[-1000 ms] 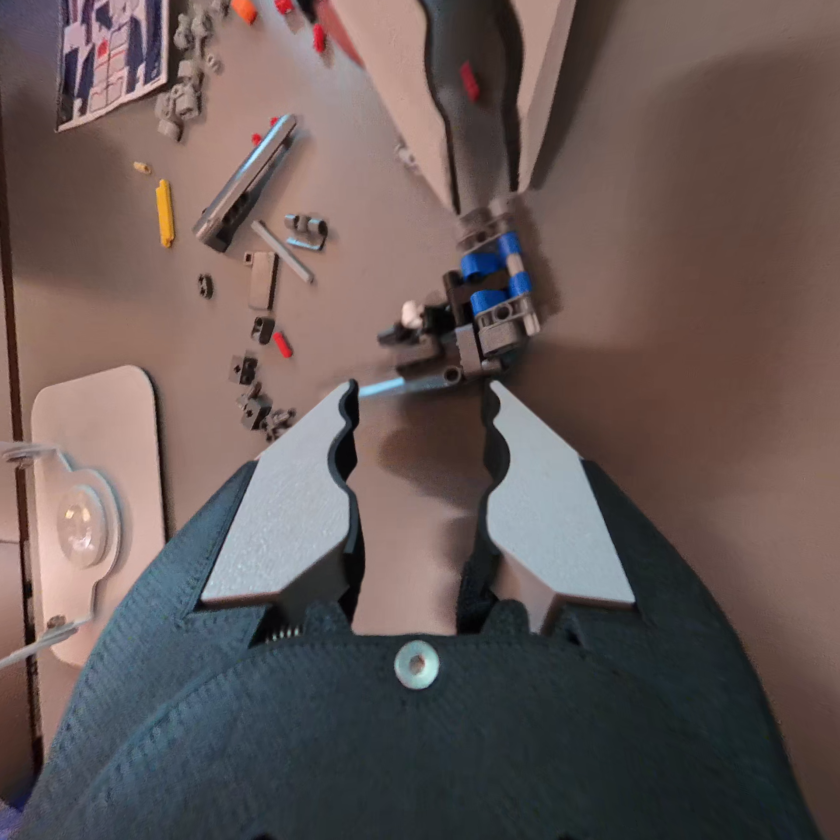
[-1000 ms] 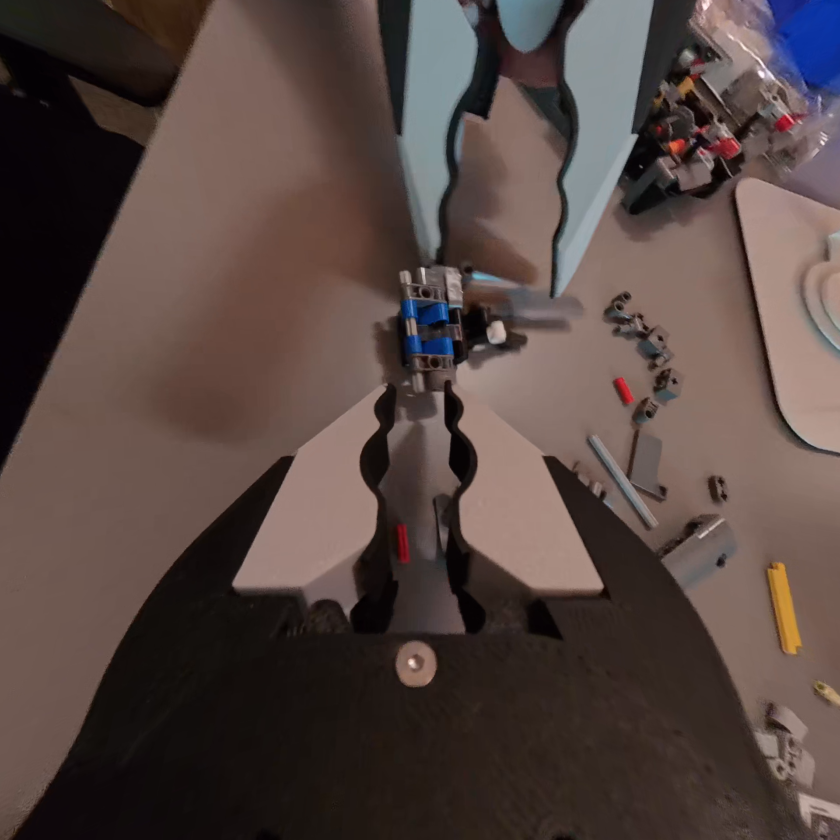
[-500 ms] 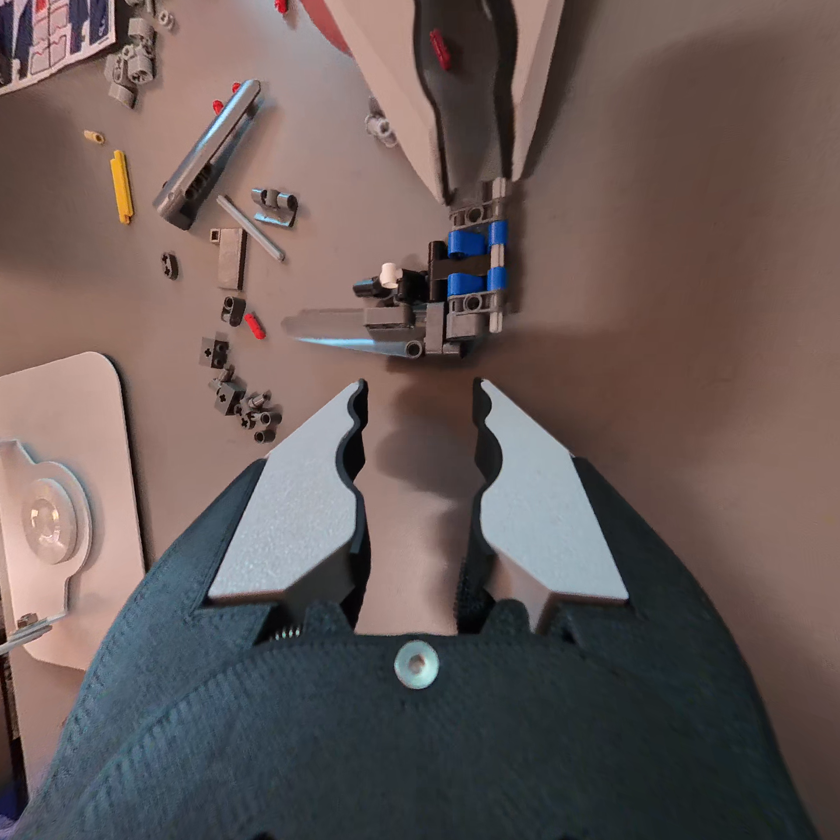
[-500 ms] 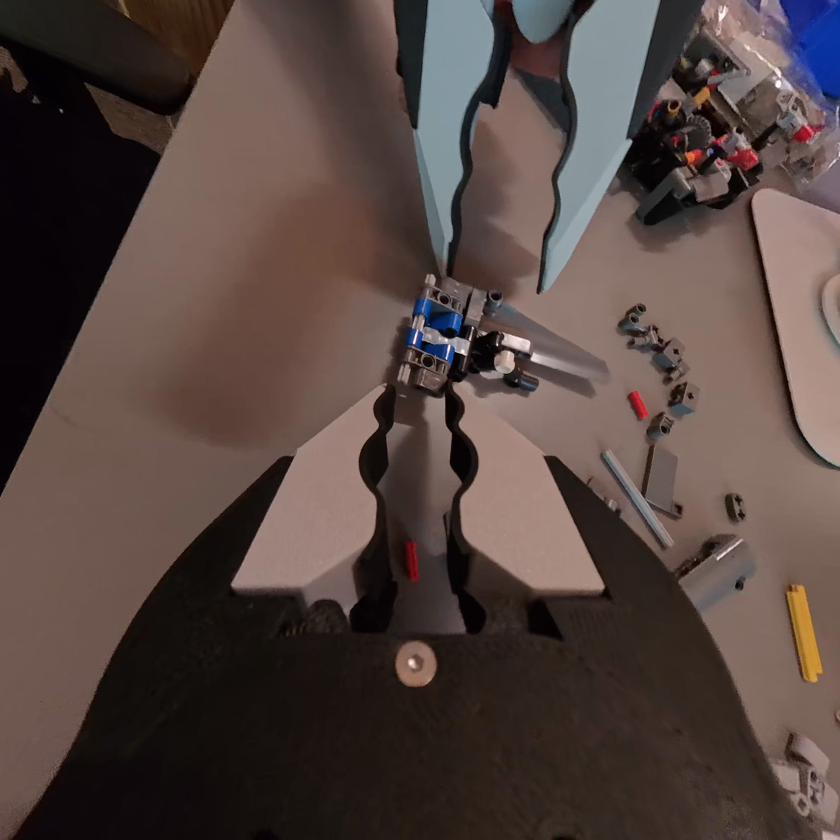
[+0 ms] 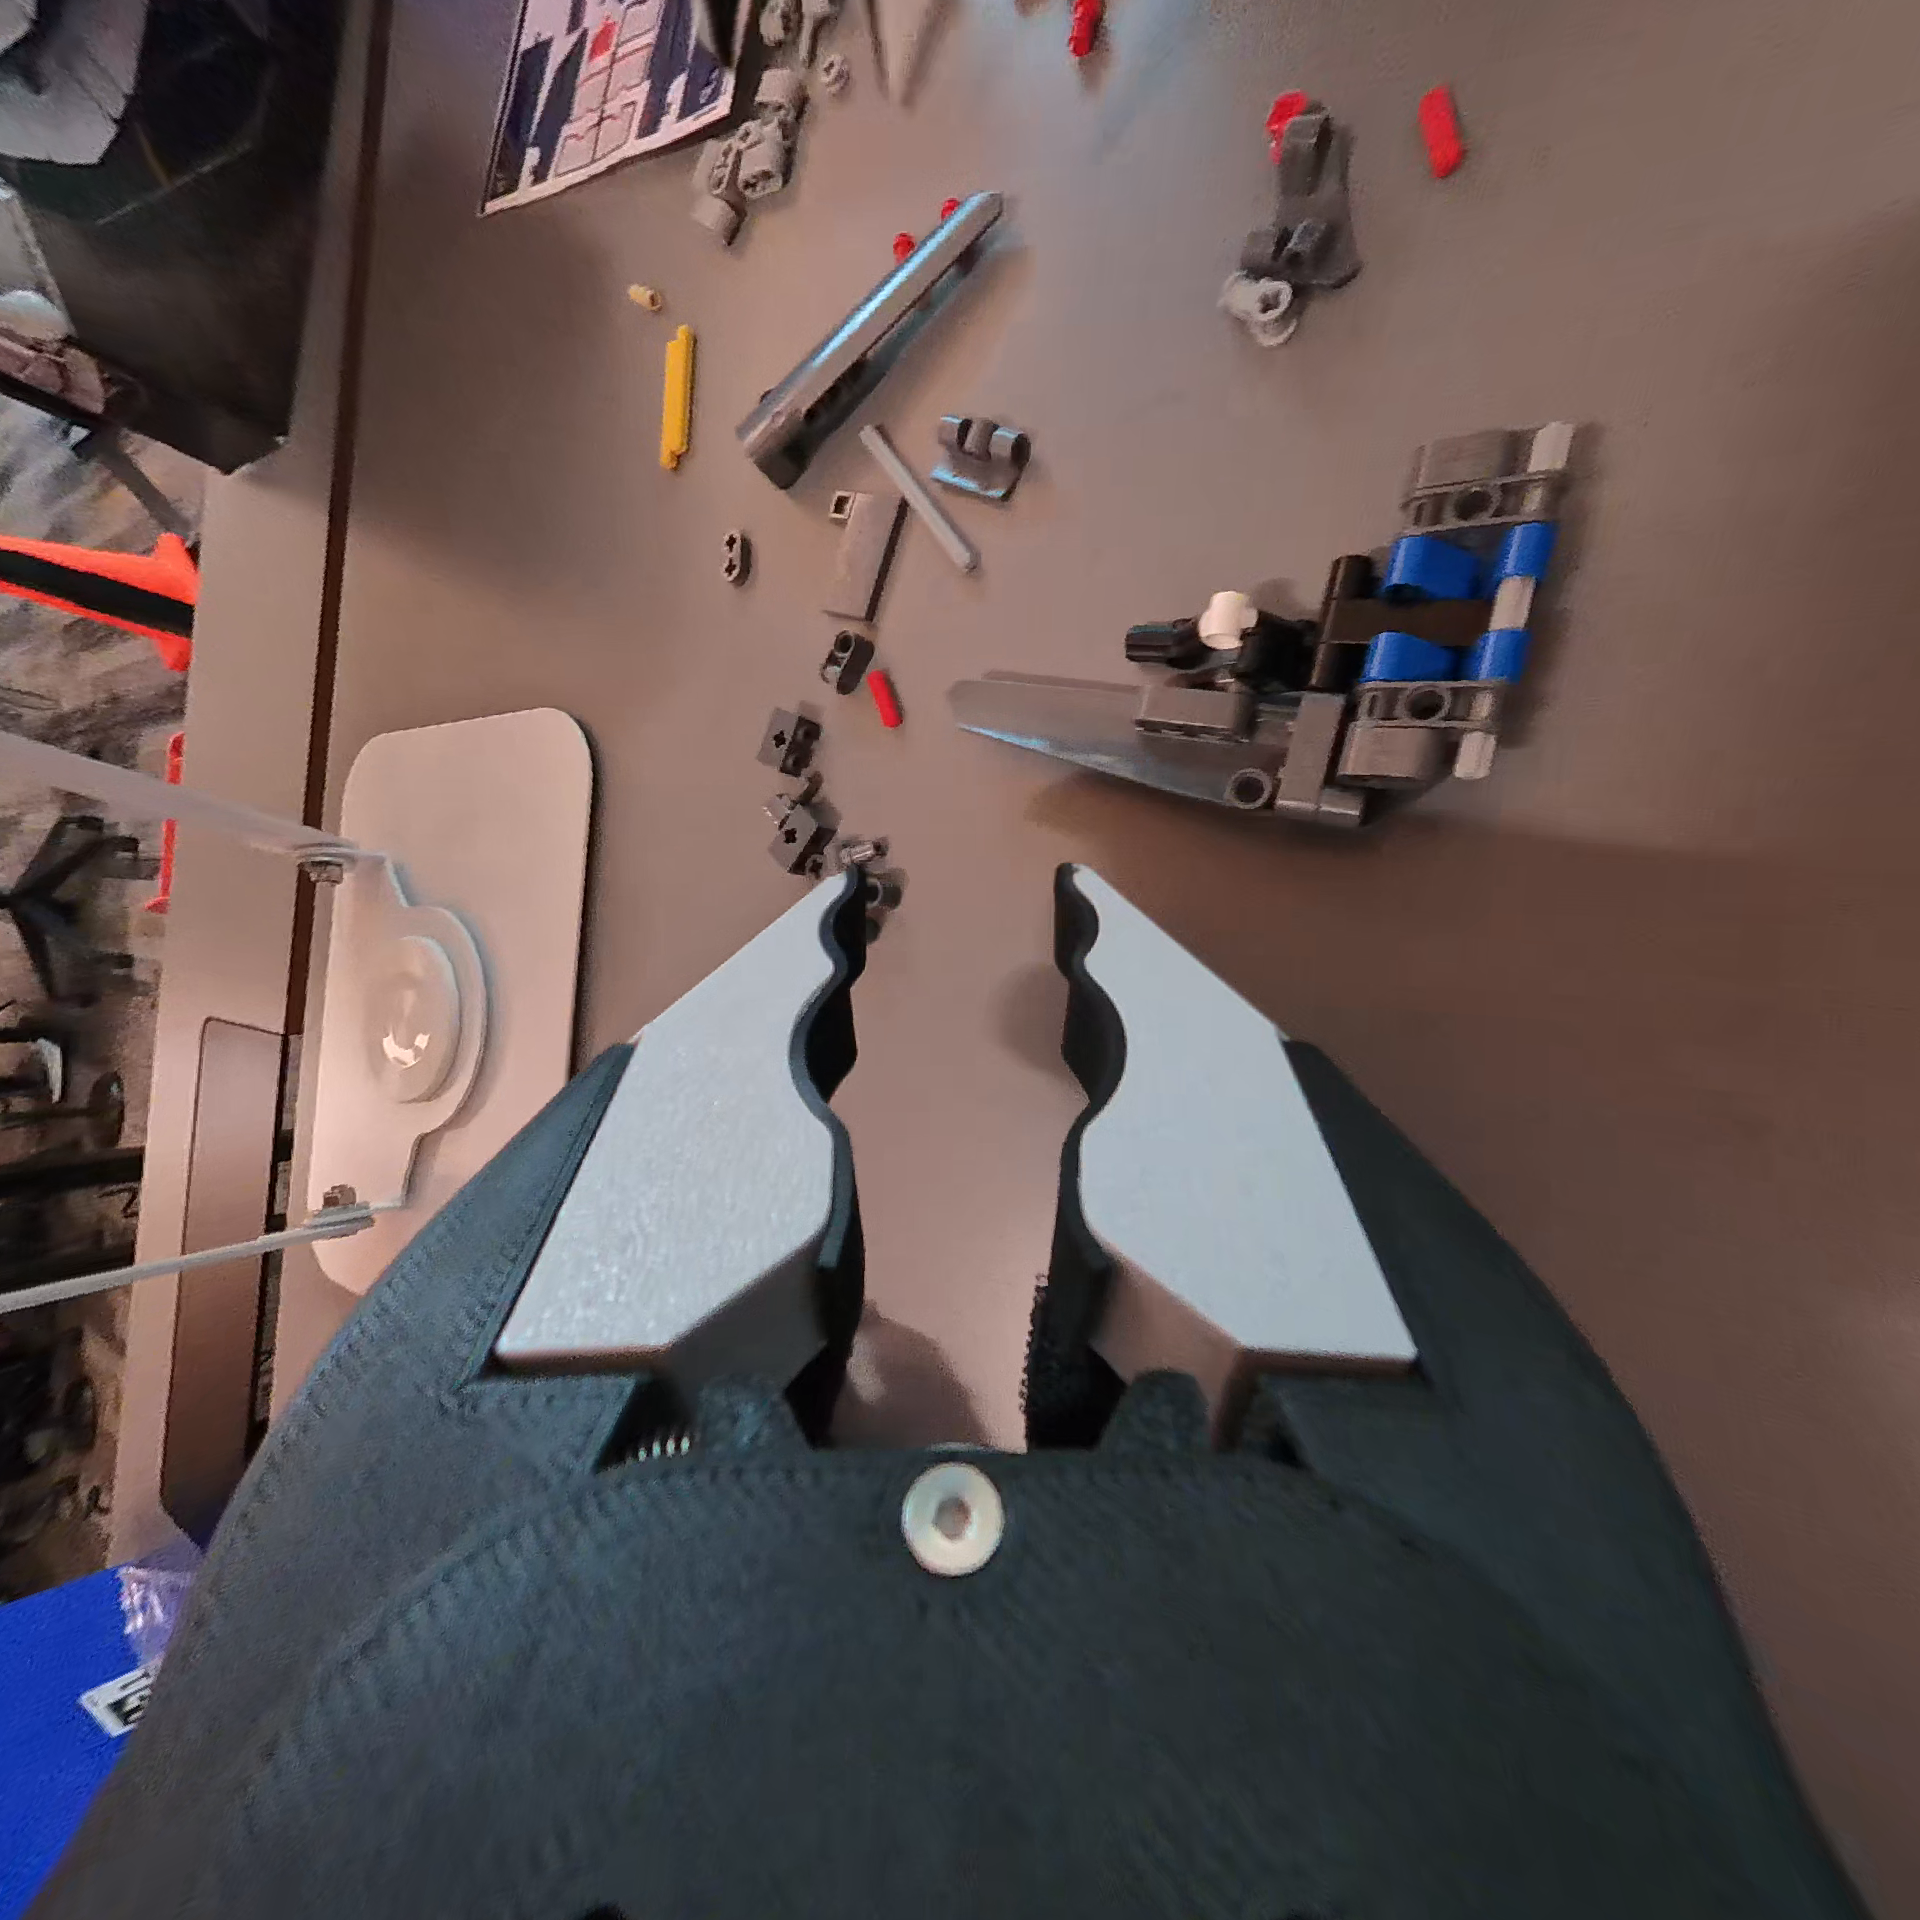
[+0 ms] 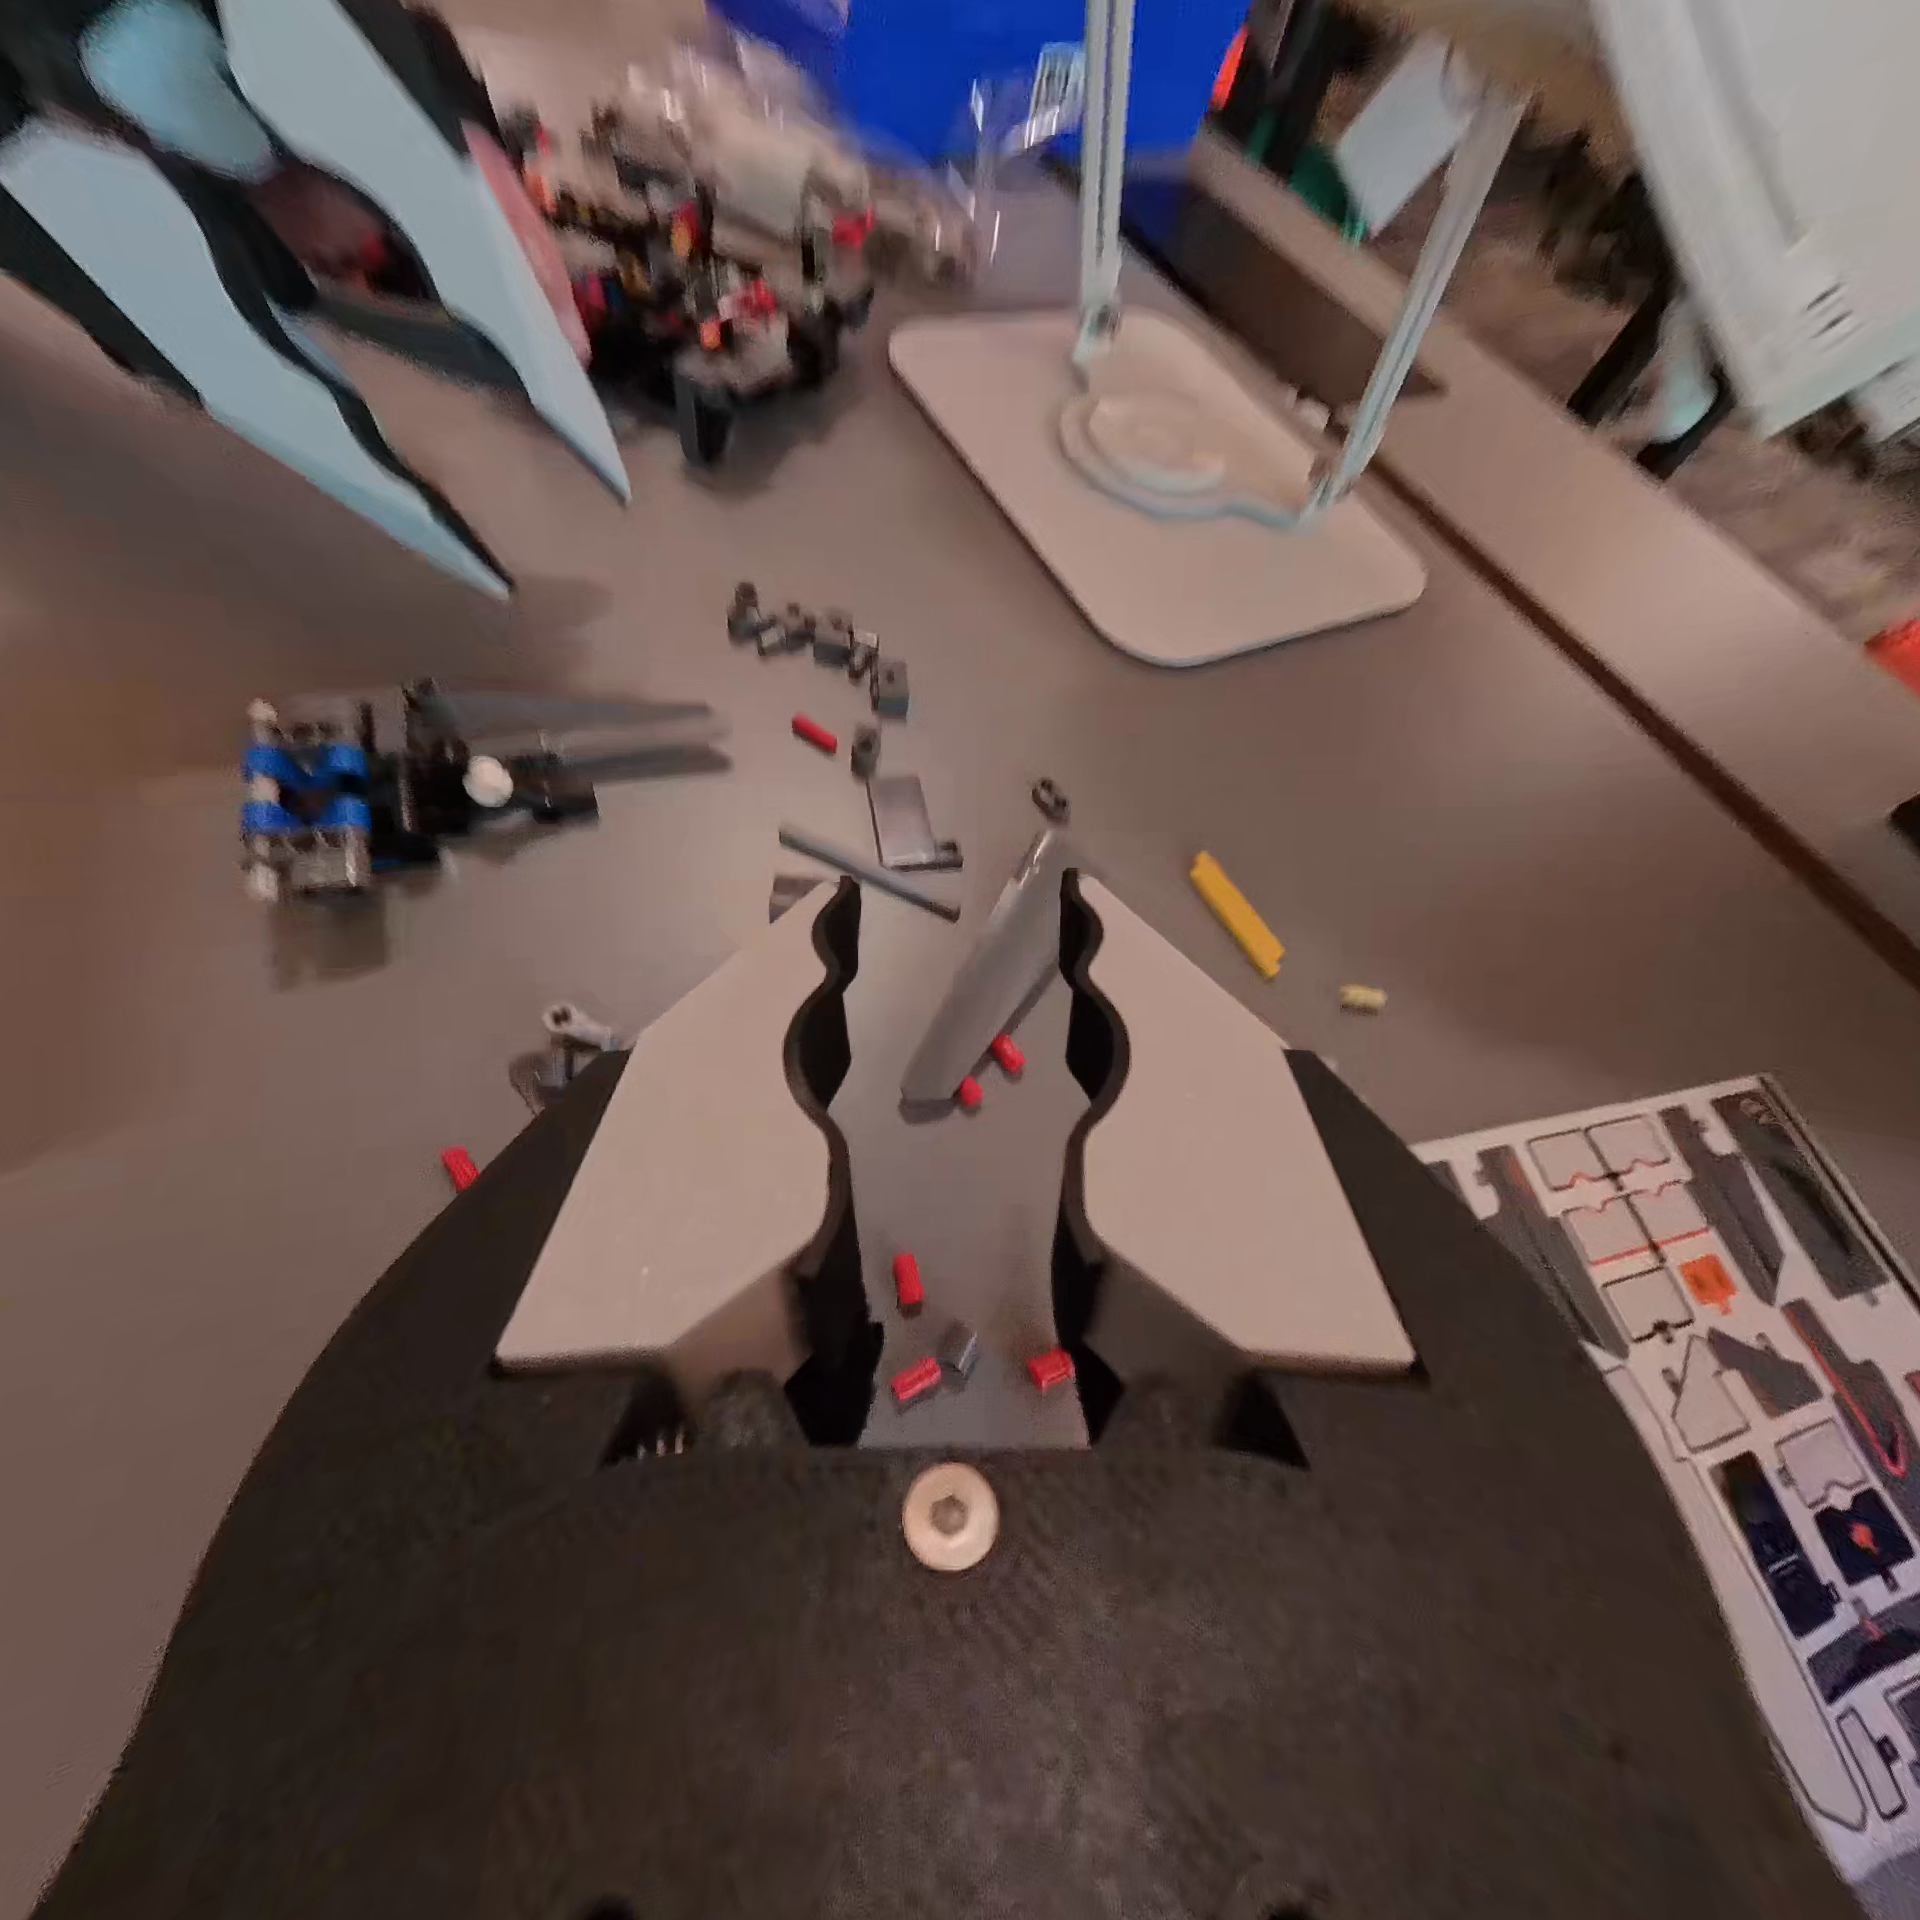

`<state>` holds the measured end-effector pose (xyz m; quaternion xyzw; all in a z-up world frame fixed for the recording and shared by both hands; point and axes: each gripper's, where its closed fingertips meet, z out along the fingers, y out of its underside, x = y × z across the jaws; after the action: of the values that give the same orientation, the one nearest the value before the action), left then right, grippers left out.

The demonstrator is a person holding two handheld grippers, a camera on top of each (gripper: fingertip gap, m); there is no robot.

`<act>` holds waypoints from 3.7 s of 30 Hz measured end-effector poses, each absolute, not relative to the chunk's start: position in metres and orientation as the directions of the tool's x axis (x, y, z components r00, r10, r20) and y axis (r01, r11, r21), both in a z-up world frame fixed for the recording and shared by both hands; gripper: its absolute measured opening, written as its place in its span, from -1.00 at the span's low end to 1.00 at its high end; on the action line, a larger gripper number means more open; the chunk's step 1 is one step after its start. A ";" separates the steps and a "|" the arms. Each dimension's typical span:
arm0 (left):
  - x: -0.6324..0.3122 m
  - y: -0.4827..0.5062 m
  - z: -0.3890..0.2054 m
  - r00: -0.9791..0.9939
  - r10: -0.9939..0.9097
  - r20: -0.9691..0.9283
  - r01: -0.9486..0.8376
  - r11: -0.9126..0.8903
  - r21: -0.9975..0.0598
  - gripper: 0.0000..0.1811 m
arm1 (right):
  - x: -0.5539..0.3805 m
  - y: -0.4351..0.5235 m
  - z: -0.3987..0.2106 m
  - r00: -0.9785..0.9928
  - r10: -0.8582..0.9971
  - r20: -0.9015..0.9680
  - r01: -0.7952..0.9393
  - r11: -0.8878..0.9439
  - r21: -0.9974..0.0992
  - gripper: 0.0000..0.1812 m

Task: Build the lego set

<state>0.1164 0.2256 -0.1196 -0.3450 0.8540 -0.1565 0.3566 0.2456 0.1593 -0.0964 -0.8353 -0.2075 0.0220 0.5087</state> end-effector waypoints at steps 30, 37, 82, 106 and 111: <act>0.125 0.225 -0.120 -0.478 -0.695 -0.537 -0.471 0.719 -0.511 -0.68 | 0.256 0.170 -0.139 0.894 0.299 0.333 0.446 -0.536 -0.716 -0.78; 0.126 0.223 -0.122 -0.482 -0.692 -0.538 -0.469 0.722 -0.508 -0.69 | 0.262 0.175 -0.151 0.907 0.255 0.335 0.420 -0.591 -0.688 -0.81; 0.097 0.131 -0.145 -0.763 -0.457 -0.456 -0.212 0.845 -0.491 -0.89 | 0.227 0.154 -0.113 0.881 0.469 0.056 0.288 -0.439 -0.851 -1.00; 0.089 0.179 -0.119 -0.689 -0.505 -0.519 -0.291 0.849 -0.440 -0.77 | 0.175 0.126 -0.110 0.707 0.703 -0.072 0.312 -0.402 -0.861 -1.00; 0.090 0.156 -0.121 -0.718 -0.487 -0.497 -0.239 0.844 -0.481 -0.72 | 0.145 0.105 -0.114 0.578 0.803 -0.146 0.345 -0.403 -0.848 -1.00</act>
<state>0.0902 0.1565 -0.1205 -0.2001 0.9061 -0.1953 0.3175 0.1451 0.1054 -0.1139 -0.7890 -0.3637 0.2805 0.4080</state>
